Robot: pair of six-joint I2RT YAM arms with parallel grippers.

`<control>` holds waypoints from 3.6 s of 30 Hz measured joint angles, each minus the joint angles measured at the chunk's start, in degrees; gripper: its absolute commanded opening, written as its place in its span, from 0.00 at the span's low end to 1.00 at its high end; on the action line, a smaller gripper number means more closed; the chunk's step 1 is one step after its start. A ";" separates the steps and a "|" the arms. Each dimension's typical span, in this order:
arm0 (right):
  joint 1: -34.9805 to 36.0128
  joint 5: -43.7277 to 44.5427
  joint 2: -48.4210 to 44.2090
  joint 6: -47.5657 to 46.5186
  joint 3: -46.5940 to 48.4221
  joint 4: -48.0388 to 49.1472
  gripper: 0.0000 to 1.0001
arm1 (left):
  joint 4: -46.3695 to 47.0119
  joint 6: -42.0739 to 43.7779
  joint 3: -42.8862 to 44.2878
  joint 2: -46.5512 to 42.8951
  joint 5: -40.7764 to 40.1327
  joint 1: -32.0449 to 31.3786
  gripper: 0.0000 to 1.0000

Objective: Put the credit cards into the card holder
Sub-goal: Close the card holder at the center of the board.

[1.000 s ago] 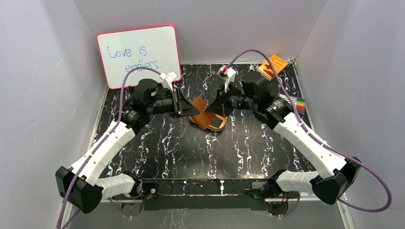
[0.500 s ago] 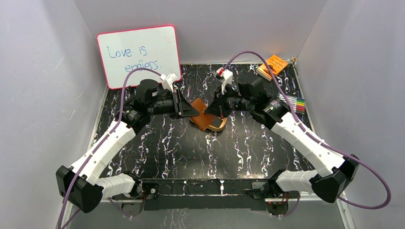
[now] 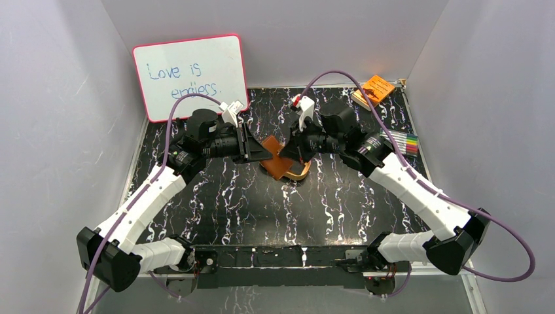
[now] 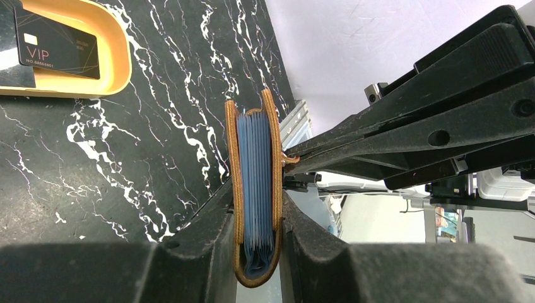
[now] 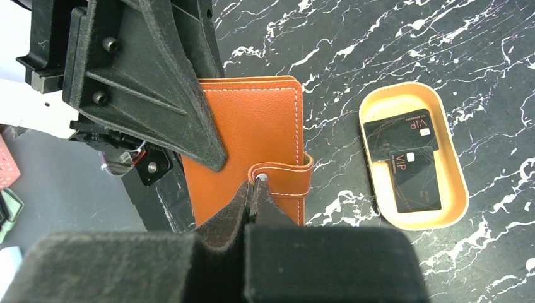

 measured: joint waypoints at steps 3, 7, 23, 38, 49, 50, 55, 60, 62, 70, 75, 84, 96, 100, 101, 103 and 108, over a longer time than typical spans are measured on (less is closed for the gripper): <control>0.24 0.44 0.22 -0.24 0.28 -0.15 0.00 | 0.02 0.00 0.00 0.00 -0.04 0.00 0.00; 0.74 1.27 0.66 -0.57 0.66 -0.59 0.00 | -0.22 0.00 0.00 0.00 -0.33 0.00 0.00; 2.82 4.59 3.37 -1.20 3.26 -4.04 0.00 | -2.14 1.09 0.00 0.00 -1.88 -0.31 0.00; 3.30 5.62 5.29 -0.79 4.83 -6.86 0.00 | -3.48 1.53 0.00 0.20 -4.39 -1.77 0.00; 3.34 6.08 5.27 -0.79 4.83 -8.48 0.00 | -3.58 1.62 0.00 0.96 -4.92 -2.91 0.00; 3.34 6.05 5.27 -0.79 4.83 -8.61 0.00 | -3.58 1.70 0.00 0.96 -5.07 -3.04 0.00; 3.34 6.05 5.29 -0.79 4.83 -9.16 0.00 | -3.67 2.14 0.02 0.96 -5.75 -3.76 0.00; 3.34 6.05 5.27 -0.79 4.83 -9.68 0.00 | -3.93 2.62 0.31 1.03 -6.84 -4.70 0.00; 3.34 6.03 5.27 -0.76 4.85 -10.19 0.00 | -4.13 2.80 0.31 1.14 -7.13 -5.11 0.00; 3.34 6.05 5.51 -0.79 4.85 -12.28 0.00 | -4.48 2.97 0.44 2.16 -7.50 -6.49 0.00; 3.34 6.08 5.77 -0.79 4.85 -12.31 0.00 | -4.50 2.93 0.44 2.21 -7.96 -6.67 0.00; 3.69 6.78 6.12 -0.79 4.87 -12.31 0.00 | -4.55 2.54 0.44 2.21 -8.61 -6.82 0.00; 4.66 9.05 7.06 -0.79 5.62 -12.39 0.00 | -4.52 1.38 0.39 2.21 -9.84 -6.82 0.00; 5.01 9.86 7.06 -0.79 5.64 -12.50 0.00 | -4.09 0.81 0.07 2.21 -9.86 -6.82 0.00; 5.14 10.12 7.13 -0.79 5.64 -12.59 0.00 | -3.93 0.63 -0.04 2.21 -9.86 -6.82 0.00; 5.35 10.27 7.26 -0.68 5.64 -12.61 0.00 | -3.85 0.24 -0.17 2.21 -9.86 -6.82 0.00; 5.90 11.21 7.41 -0.72 5.64 -12.68 0.00 | -3.41 -0.35 -0.52 2.21 -9.94 -6.82 0.00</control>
